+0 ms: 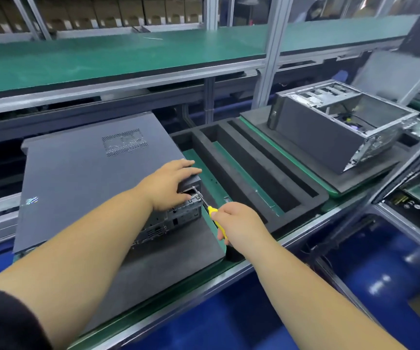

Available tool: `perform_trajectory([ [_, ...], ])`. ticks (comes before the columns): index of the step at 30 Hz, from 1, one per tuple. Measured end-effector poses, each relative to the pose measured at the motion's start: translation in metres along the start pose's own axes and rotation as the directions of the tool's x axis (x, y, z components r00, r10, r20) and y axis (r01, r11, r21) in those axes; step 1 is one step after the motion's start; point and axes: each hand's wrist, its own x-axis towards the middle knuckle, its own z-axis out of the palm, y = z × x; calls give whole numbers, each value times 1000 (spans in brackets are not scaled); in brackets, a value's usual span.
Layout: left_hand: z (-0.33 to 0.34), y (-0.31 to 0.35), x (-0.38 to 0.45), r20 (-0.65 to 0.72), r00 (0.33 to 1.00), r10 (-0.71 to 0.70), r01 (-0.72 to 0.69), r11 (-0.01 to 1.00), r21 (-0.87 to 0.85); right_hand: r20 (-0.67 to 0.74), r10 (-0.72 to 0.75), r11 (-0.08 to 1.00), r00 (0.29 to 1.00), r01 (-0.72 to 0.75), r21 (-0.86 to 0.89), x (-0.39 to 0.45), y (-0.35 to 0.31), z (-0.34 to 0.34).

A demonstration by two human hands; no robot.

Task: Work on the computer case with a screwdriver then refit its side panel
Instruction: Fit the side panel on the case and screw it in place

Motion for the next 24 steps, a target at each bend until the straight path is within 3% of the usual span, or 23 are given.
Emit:
perform_trajectory([
  [13, 3, -4, 2, -40, 999, -17, 14, 997, -74, -25, 40, 999, 999, -40, -15, 2, -7, 9],
  [24, 2, -2, 2, -39, 999, -25, 23, 998, -63, -11, 159, 982, 987, -157, 109, 7, -13, 19],
])
